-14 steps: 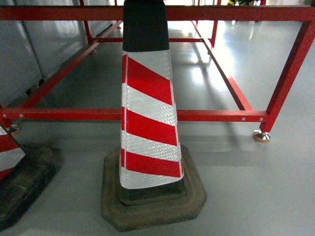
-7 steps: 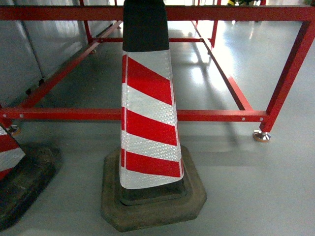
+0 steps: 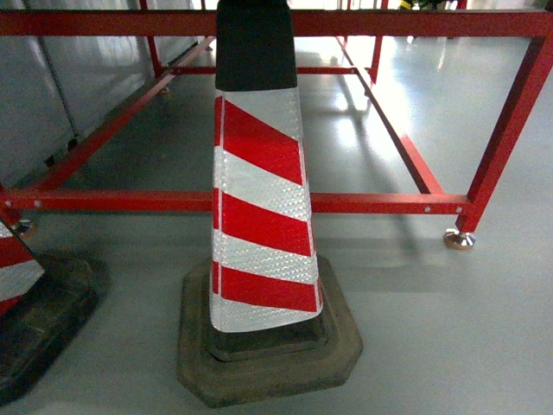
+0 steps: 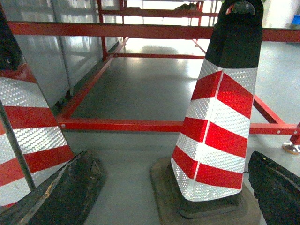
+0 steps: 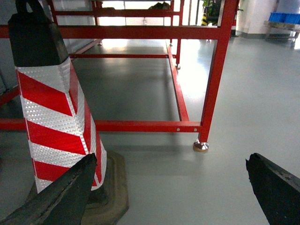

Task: Pick blue part to blue bin on bottom shelf

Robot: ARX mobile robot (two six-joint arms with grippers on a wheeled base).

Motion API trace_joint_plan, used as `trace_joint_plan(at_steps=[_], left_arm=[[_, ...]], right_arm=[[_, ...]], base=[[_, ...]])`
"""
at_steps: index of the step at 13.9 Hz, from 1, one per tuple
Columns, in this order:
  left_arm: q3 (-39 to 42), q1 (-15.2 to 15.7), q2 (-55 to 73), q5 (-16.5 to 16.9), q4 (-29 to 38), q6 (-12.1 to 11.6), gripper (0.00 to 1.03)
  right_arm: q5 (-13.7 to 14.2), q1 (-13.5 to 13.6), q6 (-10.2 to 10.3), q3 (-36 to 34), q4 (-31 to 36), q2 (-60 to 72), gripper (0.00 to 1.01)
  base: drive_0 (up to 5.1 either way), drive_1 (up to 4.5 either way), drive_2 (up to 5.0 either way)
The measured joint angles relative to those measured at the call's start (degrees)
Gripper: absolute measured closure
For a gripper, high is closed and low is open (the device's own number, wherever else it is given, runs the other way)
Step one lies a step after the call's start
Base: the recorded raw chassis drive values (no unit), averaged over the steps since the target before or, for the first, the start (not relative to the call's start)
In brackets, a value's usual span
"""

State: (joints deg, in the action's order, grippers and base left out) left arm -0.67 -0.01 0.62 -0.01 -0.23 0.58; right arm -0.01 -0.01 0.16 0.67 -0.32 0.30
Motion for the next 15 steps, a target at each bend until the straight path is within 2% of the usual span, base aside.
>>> trace_joint_plan(at_steps=[15], left_arm=[[0.0, 0.0, 0.0, 0.0, 0.02, 0.0, 0.05]], right_arm=[[0.0, 0.0, 0.0, 0.0, 0.02, 0.0, 0.03]], base=[[0.0, 0.0, 0.0]])
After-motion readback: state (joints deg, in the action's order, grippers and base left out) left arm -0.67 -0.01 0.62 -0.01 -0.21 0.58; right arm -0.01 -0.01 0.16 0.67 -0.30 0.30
